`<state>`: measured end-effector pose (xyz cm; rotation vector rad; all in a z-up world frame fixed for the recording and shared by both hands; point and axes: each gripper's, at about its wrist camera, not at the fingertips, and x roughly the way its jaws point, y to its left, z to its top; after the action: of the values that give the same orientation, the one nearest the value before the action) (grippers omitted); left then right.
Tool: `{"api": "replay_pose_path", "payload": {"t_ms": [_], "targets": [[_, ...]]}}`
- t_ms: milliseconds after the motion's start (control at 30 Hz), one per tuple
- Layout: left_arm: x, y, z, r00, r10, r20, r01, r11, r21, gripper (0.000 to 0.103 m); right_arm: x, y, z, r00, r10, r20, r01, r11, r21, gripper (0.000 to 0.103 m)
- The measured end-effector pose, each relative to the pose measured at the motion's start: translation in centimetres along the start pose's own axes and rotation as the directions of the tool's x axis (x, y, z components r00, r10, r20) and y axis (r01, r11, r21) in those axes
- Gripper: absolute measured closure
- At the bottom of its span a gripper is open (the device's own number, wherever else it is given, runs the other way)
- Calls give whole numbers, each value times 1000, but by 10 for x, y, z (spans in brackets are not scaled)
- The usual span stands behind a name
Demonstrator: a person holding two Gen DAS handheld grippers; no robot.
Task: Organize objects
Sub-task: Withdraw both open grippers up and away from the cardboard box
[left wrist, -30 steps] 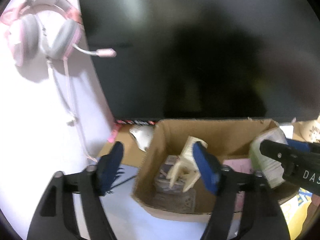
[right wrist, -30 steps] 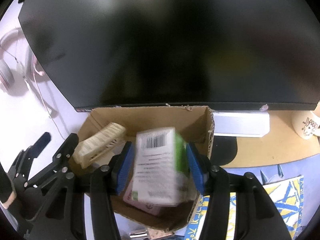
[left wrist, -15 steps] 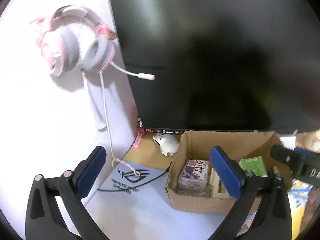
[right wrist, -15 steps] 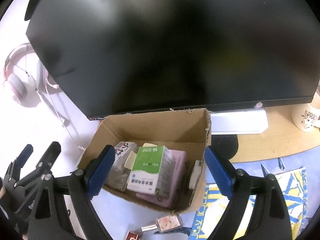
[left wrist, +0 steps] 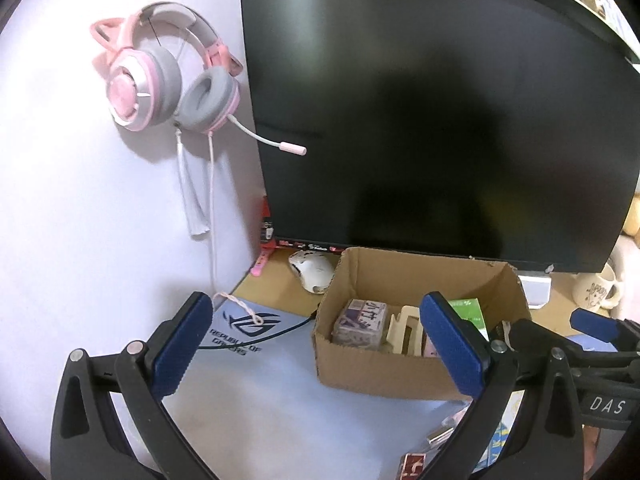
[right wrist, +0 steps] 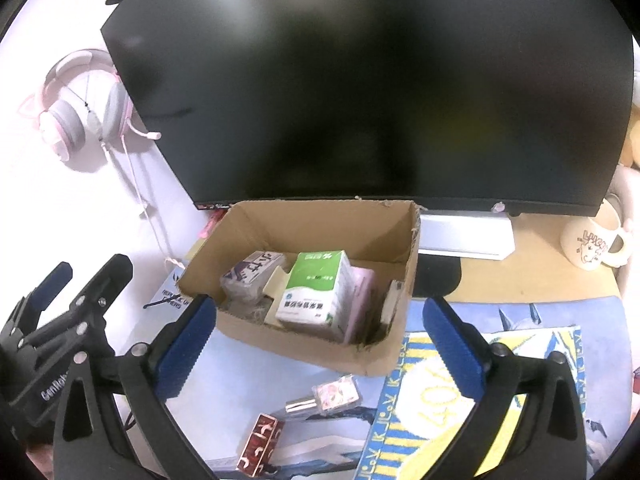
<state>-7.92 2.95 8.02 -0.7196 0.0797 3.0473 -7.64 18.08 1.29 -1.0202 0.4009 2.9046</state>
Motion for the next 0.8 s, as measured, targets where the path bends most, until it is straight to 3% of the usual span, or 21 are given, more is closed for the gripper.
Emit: {"api": "replay_pose_path", "payload": {"t_ms": [167, 333, 567, 633, 733, 800], "targets": [[-6, 8, -17, 1000, -20, -23, 19, 999, -40, 0, -1, -8, -9, 1000, 15, -2, -15, 999, 45, 0], [-8, 18, -36, 999, 20, -28, -21, 999, -47, 0, 0, -16, -19, 1000, 6, -16, -5, 998, 68, 0], [-6, 29, -55, 997, -57, -47, 53, 995, -87, 0, -2, -21, -34, 996, -76, 43, 72, 994, 78, 0], [-9, 26, -63, 998, -61, -35, 59, 996, -61, 0, -2, -24, -37, 998, -43, 50, 38, 995, 94, 0], [-14, 21, -75, 999, -44, -10, 43, 999, -13, 0, 6, -26, -39, 1000, 30, -6, -29, 995, 92, 0], [-13, 20, -79, 999, -32, -5, 32, 999, -7, 0, 11, -23, -40, 999, 35, -30, -33, 997, 72, 0]]}}
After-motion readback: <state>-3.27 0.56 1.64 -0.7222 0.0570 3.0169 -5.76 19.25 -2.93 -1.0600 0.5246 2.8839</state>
